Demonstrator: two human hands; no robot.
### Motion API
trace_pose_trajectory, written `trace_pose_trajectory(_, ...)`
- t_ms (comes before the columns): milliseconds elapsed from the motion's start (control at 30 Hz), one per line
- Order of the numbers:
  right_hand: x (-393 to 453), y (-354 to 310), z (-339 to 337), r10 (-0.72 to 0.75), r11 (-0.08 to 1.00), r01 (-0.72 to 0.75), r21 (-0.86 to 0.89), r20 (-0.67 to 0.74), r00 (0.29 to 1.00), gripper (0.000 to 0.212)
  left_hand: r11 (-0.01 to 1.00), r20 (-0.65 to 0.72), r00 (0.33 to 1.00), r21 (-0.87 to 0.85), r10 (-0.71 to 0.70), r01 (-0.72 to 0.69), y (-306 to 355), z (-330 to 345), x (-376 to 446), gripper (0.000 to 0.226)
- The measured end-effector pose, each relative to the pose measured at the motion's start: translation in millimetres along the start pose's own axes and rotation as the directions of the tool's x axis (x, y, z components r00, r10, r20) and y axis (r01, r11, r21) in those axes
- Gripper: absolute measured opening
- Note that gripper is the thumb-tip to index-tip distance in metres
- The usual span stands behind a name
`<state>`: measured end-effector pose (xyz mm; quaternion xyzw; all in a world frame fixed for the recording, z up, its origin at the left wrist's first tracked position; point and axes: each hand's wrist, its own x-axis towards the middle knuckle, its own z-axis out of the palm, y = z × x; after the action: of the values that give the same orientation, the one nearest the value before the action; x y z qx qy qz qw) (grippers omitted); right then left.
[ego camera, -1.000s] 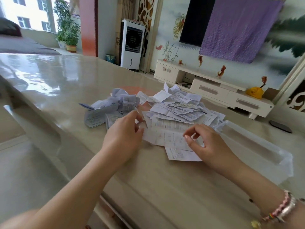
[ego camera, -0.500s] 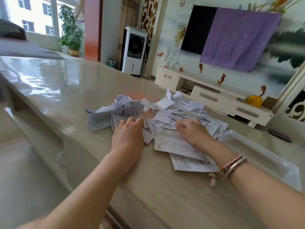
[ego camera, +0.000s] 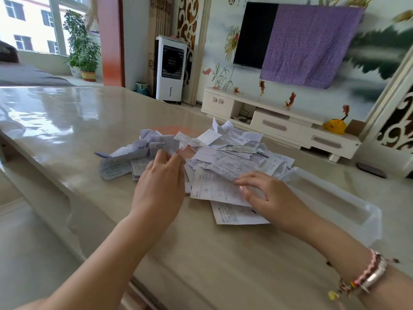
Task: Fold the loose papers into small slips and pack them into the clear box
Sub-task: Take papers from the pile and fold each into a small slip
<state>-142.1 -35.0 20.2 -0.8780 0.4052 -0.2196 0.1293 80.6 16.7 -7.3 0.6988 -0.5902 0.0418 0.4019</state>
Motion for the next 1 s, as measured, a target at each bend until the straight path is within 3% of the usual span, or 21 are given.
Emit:
trace_pose_trajectory(100,-17.8,3.9,2.4,0.007,0.980,0.006,0.200,-0.065,0.998,0.020,0.996,-0.015,0.998,-0.061,0.061,-0.061,5.9,-0.4,-5.3,0.027)
trace_pose_trajectory(300,-32.2,15.4,7.5,0.117,0.868,-0.064,0.492,-0.078,0.990,0.019,0.978,0.106,0.977,-0.122,0.184,-0.171,10.5,13.0,-10.3,0.034)
trace_pose_trajectory(400,-32.3,14.5,5.6,0.150,0.816,-0.084,0.572,-0.068,0.986,0.009,0.961,0.191,0.962,-0.232,0.196,-0.150,17.0,19.8,-12.9,0.050)
trace_pose_trajectory(500,-33.7,17.4,8.2,0.176,0.788,-0.097,0.608,-0.071,0.982,0.013,0.949,0.249,0.954,-0.303,0.164,-0.084,25.1,25.9,-14.5,0.068)
trace_pose_trajectory(667,-29.3,20.8,11.2,0.211,0.839,-0.095,0.536,-0.159,0.964,0.019,0.954,0.272,0.953,-0.297,0.132,-0.047,29.4,37.6,-17.6,0.052)
trace_pose_trajectory(867,-28.0,28.1,17.6,0.192,0.964,-0.170,0.207,-0.092,0.977,0.026,0.988,0.291,0.949,-0.122,0.126,-0.094,32.0,35.4,-23.2,0.066)
trace_pose_trajectory(1000,-31.6,31.8,17.5,0.185,0.981,-0.179,0.069,-0.095,0.978,0.021,0.985,0.284,0.944,-0.014,0.166,-0.169,31.5,31.8,-23.6,0.044)
